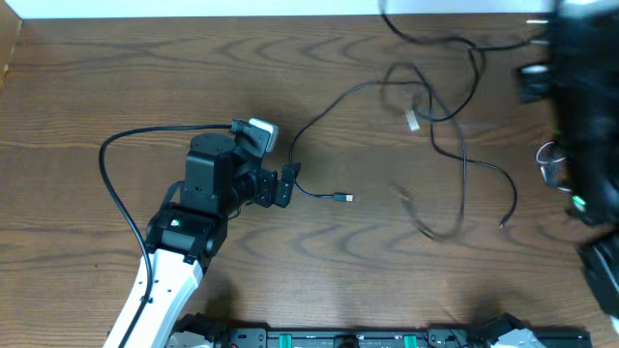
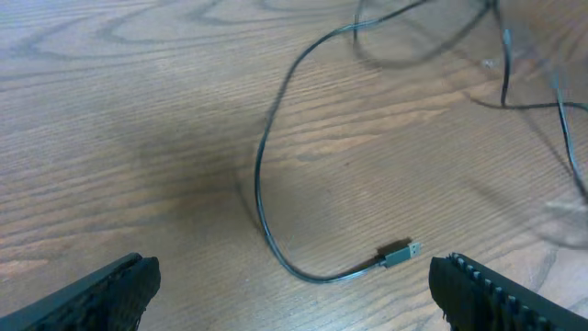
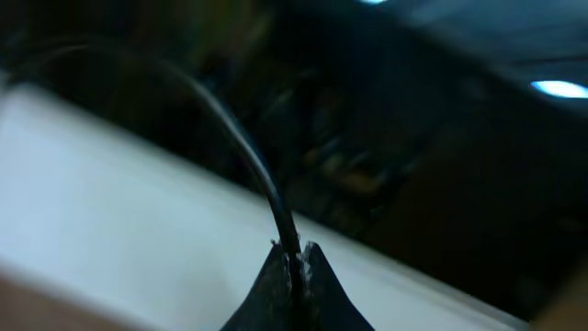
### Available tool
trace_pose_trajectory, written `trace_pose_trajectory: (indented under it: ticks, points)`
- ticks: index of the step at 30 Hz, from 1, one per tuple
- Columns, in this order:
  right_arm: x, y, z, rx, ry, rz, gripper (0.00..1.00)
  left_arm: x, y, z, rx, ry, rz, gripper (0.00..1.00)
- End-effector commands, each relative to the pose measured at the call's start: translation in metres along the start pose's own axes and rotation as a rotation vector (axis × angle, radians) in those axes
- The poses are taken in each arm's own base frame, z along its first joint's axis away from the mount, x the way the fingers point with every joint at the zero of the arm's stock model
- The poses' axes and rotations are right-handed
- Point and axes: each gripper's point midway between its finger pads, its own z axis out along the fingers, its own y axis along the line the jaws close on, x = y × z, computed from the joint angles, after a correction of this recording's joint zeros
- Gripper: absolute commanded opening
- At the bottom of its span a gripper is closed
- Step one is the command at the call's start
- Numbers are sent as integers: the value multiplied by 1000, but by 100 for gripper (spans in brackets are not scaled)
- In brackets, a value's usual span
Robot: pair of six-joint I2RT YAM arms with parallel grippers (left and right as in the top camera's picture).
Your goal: Untangle cables
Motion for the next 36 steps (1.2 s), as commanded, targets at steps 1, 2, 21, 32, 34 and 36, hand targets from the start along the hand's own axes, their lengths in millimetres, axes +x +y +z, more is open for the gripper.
trace_pose_trajectory:
  ticks: [1,2,21,32,34,36]
  points:
    - [-6,-49,-20,207,10,56,1,-1,-1,0,13,1,11,99]
    - [-10,-56,-26,230,-1,65,1,-1,-1,0,13,0,11,99]
    - [9,-80,-26,383,87,61,1,-1,-1,0,13,1,11,99]
    - [147,4,16,218,564,57,1,0,-1,0,12,1,10,99]
    - [165,-7,7,343,632,87,1,0,-1,0,12,1,10,99]
    - [173,-27,-6,497,659,119,1,0,-1,0,13,1,10,99]
